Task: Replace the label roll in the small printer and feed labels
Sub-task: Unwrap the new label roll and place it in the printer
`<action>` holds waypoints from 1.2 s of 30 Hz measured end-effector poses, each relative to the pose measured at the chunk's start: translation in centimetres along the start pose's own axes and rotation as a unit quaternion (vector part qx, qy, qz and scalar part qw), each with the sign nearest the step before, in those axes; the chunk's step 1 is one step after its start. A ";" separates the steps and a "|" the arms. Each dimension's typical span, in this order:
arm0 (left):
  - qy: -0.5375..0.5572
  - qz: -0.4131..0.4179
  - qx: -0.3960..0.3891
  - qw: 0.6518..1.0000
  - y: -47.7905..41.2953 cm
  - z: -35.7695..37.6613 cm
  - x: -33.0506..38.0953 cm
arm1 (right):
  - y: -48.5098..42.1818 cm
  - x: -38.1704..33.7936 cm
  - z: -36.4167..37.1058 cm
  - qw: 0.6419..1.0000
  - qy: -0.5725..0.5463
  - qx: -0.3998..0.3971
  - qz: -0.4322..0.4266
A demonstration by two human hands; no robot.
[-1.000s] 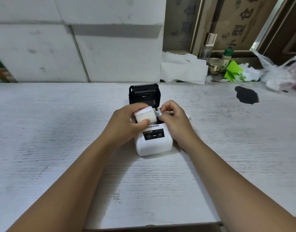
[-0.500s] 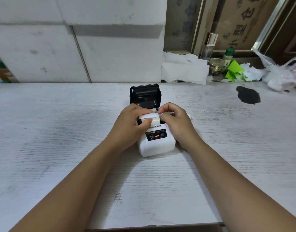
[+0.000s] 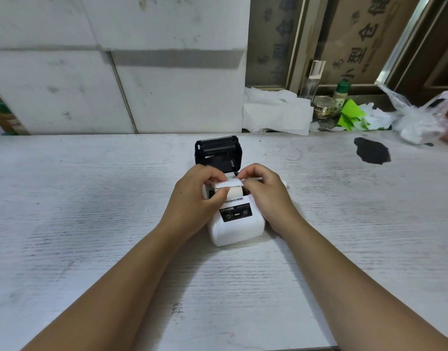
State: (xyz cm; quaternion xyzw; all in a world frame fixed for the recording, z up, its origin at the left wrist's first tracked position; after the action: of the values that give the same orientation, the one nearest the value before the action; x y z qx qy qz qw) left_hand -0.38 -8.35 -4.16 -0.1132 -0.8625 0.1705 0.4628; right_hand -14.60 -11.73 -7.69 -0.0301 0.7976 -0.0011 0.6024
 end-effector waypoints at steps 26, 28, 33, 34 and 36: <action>-0.119 0.084 0.070 0.987 -0.2 -0.8 0.6 | 0.0 0.4 0.3 1.000 -0.023 0.001 0.014; -0.122 0.105 0.064 0.985 -0.2 -0.7 0.9 | -0.1 0.3 0.2 0.999 -0.043 -0.001 -0.001; -0.122 0.149 0.043 0.980 0.4 -0.5 1.8 | -0.1 0.0 0.6 0.997 -0.058 -0.051 -0.030; -0.126 0.156 0.039 0.979 0.5 -0.4 1.9 | -0.2 0.0 0.7 0.996 -0.060 -0.053 -0.035; -0.132 0.166 0.030 0.977 0.7 -0.4 2.1 | -0.3 0.1 0.6 0.996 -0.069 -0.050 -0.040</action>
State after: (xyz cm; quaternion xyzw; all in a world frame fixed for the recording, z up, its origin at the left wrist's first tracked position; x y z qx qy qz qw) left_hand -1.20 -6.93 -2.65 -0.2169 -0.8796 0.2843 0.3137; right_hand -14.01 -12.00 -7.92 -0.0920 0.7515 0.0165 0.6531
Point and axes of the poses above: each hand's wrist, its own y-axis away from the middle knuckle, its own z-axis out of the palm, x = y × z, the point moved 8 cm from there along -y, towards the middle knuckle, and after that the axes turned 3 degrees about y, right-handed, at the moved point
